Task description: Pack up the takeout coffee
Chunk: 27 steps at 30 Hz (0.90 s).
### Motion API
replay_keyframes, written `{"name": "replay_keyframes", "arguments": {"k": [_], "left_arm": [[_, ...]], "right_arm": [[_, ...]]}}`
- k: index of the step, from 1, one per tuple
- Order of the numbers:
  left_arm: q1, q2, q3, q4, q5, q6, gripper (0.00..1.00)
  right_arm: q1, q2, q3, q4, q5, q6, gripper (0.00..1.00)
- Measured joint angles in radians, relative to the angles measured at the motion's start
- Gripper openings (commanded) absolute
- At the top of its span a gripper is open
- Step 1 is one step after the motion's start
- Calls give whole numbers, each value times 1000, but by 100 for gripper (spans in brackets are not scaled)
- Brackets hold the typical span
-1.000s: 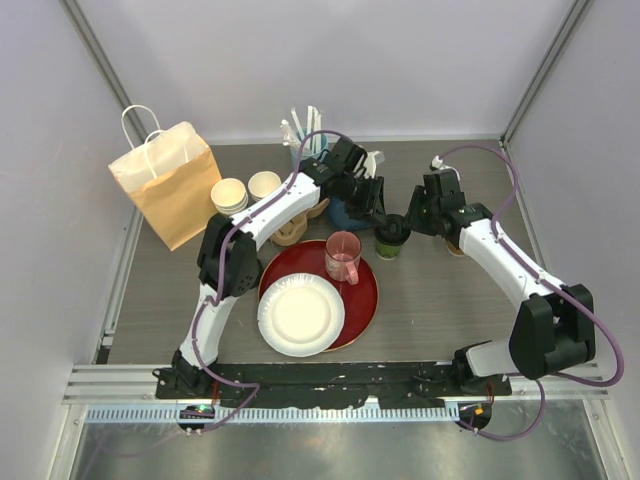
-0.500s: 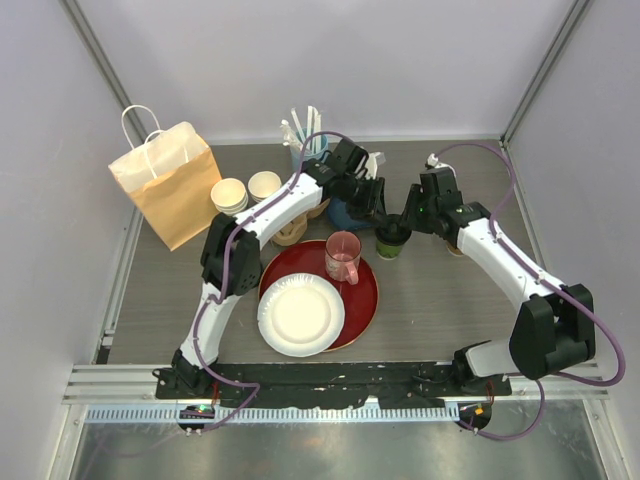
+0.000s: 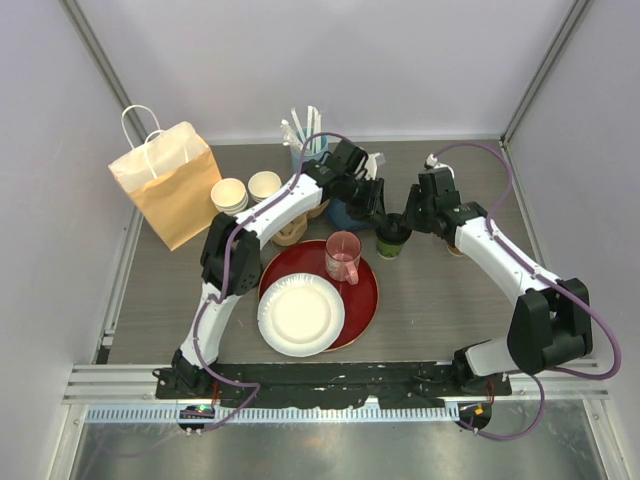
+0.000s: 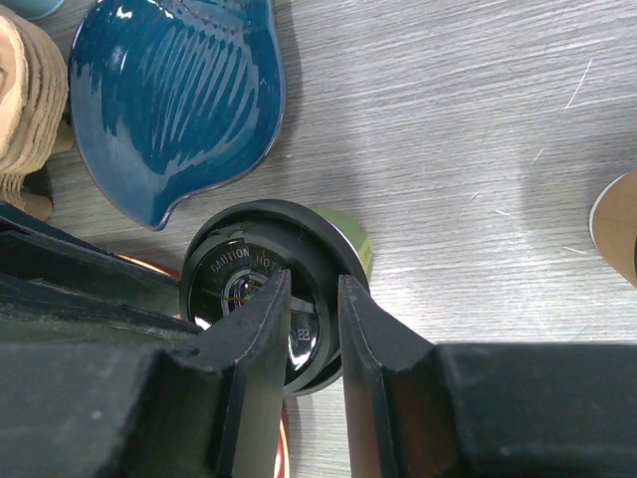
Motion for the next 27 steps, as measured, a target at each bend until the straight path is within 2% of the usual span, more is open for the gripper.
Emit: {"name": "replay_keyframes", "arguments": {"k": [11, 27], "left_arm": [[0, -37, -106, 109, 39, -22, 35], [2, -40, -120, 130, 49, -20, 36]], "right_arm": [[-27, -72, -166, 198, -16, 69, 28], [-46, -125, -327, 418, -32, 150, 27]]}}
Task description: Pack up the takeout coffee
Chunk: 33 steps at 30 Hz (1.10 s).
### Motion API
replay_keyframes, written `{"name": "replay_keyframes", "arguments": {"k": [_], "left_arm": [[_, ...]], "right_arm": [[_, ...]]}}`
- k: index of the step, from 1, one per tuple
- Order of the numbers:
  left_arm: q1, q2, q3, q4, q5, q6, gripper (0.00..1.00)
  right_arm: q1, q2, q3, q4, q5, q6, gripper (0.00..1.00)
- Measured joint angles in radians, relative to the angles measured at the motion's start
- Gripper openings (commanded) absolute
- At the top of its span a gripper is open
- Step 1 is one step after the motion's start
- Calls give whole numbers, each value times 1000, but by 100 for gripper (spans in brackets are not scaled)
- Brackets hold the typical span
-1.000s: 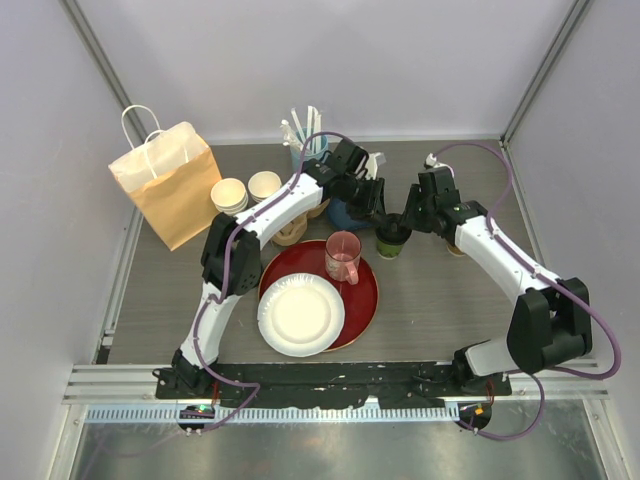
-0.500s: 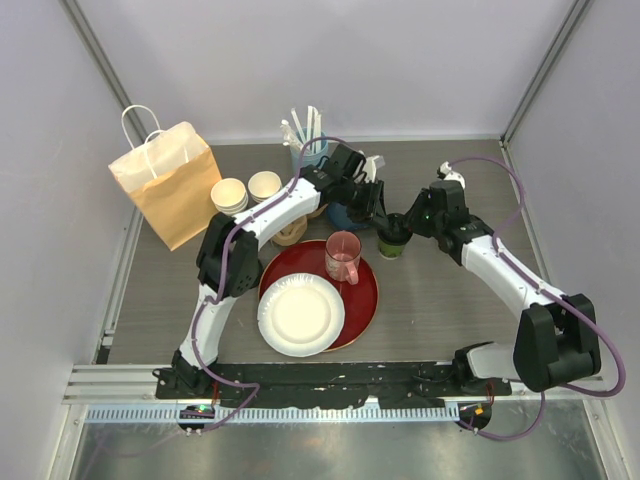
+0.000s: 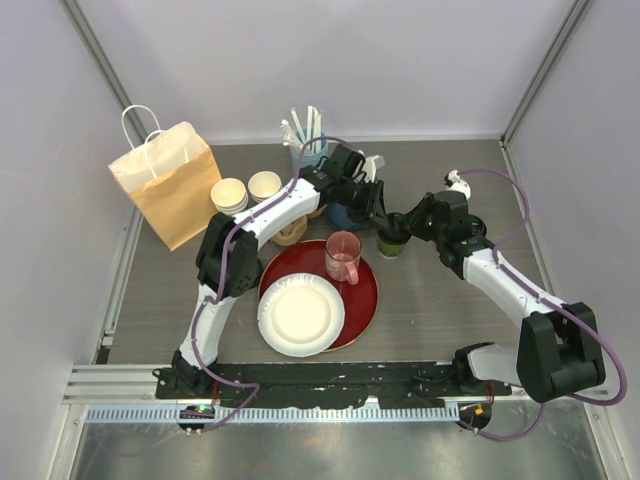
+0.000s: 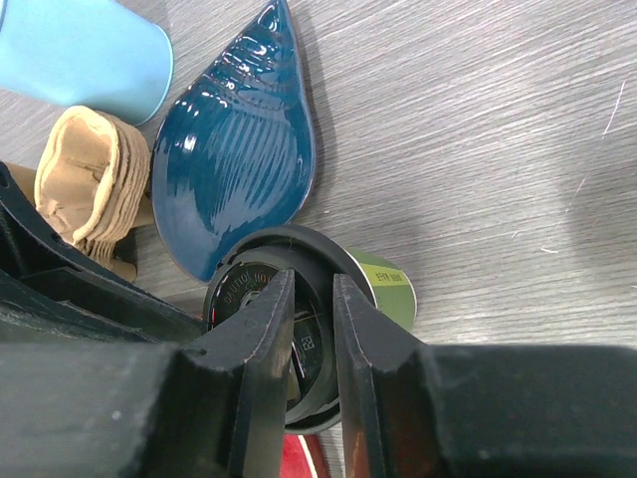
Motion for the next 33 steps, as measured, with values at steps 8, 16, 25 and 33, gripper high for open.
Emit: {"name": "replay_keyframes", "arguments": {"k": [8, 16, 25, 33], "left_arm": [[13, -7, -16, 17, -3, 21, 36], [18, -29, -68, 72, -7, 23, 36], [19, -46, -112, 121, -12, 23, 35], [18, -30, -35, 35, -44, 70, 37]], "right_arm": [[22, 2, -19, 33, 45, 29, 20], [51, 2, -47, 84, 95, 47, 20], [71, 3, -72, 123, 137, 60, 21], [93, 16, 79, -108, 142, 23, 26]]}}
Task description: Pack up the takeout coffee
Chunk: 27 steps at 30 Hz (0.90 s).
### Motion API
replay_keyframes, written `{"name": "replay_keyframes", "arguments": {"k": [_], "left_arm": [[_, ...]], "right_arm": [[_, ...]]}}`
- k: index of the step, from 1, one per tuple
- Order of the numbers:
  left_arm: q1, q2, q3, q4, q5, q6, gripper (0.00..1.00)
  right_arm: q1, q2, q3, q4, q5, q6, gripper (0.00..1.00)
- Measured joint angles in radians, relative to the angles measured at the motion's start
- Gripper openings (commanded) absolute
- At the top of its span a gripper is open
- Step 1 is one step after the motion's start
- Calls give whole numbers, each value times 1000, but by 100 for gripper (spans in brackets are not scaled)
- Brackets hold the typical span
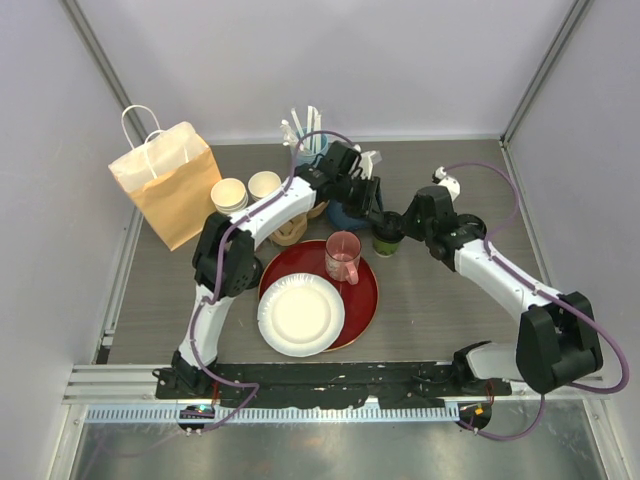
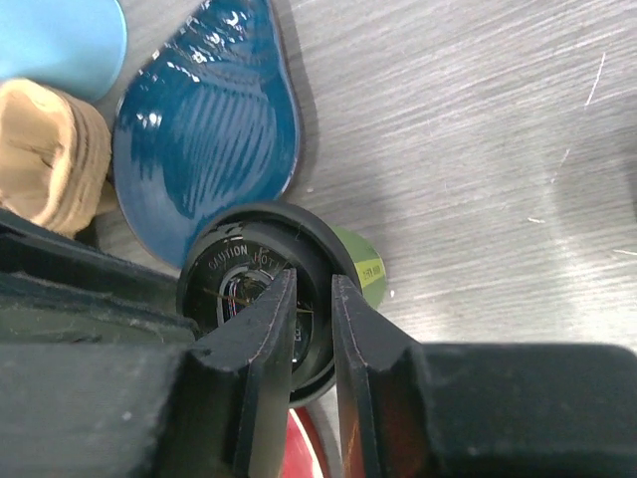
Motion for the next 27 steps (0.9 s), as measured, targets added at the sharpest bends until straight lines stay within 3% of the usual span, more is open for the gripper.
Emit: {"name": "replay_keyframes", "arguments": {"k": [8, 17, 27], "left_arm": [[-2, 81, 161, -118, -14, 42, 39], [-7, 87, 187, -147, -14, 67, 40], [-7, 95, 214, -183, -13, 110, 43]], "right_arm": [[13, 36, 131, -230, -23, -51, 30], [21, 38, 183, -330, -72, -121, 39], [25, 42, 220, -385, -146, -191, 43]]}}
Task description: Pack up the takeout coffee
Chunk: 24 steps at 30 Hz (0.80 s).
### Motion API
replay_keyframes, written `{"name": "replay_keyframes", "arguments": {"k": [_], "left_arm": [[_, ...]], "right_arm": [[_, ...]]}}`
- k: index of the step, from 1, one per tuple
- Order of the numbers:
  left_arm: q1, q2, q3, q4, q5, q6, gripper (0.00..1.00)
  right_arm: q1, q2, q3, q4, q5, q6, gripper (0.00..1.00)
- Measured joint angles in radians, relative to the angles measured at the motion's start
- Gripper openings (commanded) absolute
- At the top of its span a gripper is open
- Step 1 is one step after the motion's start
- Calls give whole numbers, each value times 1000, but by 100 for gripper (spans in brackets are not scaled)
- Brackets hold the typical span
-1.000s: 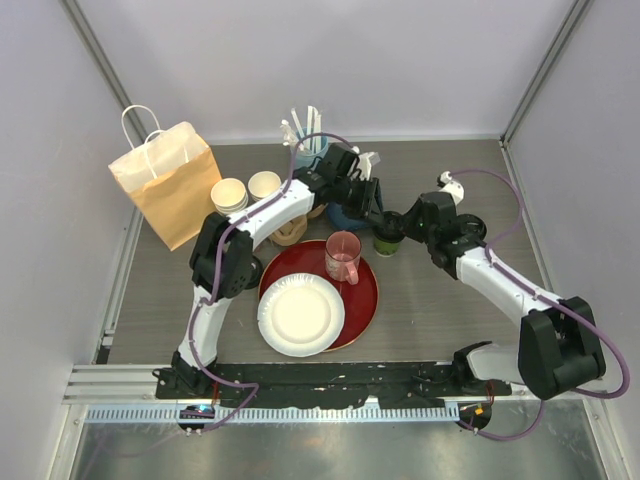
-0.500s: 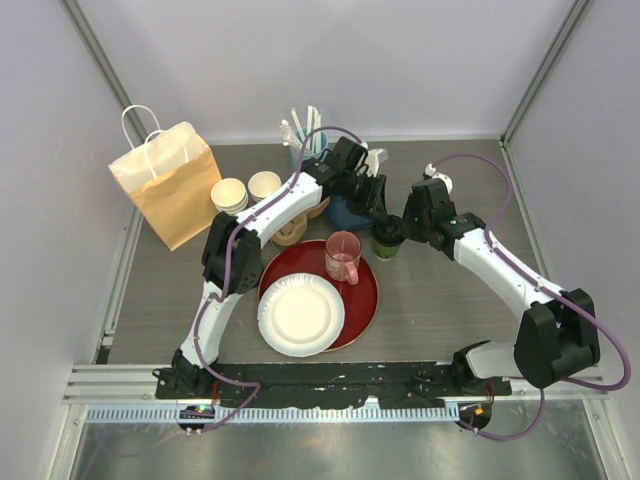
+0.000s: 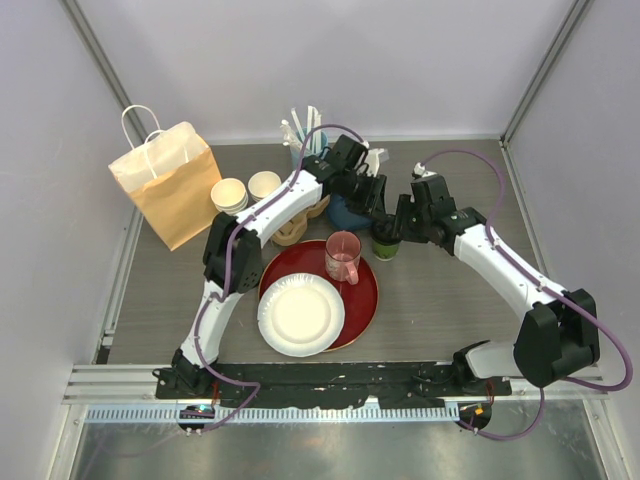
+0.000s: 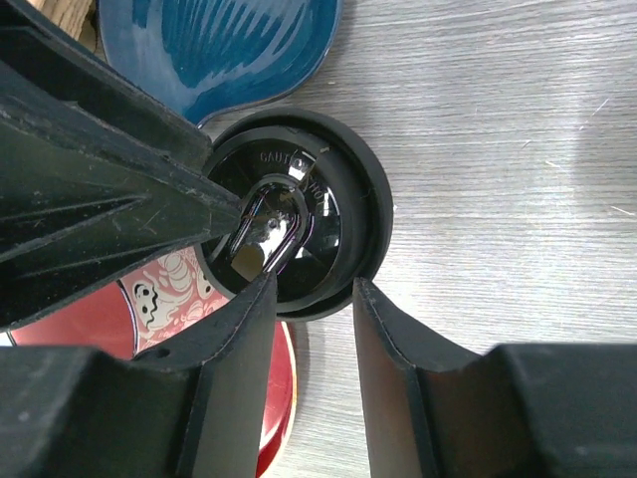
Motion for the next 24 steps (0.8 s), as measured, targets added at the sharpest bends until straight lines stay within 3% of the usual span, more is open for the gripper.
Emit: {"name": "replay_keyframes", "arguments": {"k": [13, 24], "left_arm": [[0, 14, 78, -49, 27, 34, 49], [39, 13, 80, -71, 33, 25, 49]], "right_arm": [[0, -9, 31, -8, -129, -159, 42], [0, -10, 109, -32, -441, -777, 45]]}}
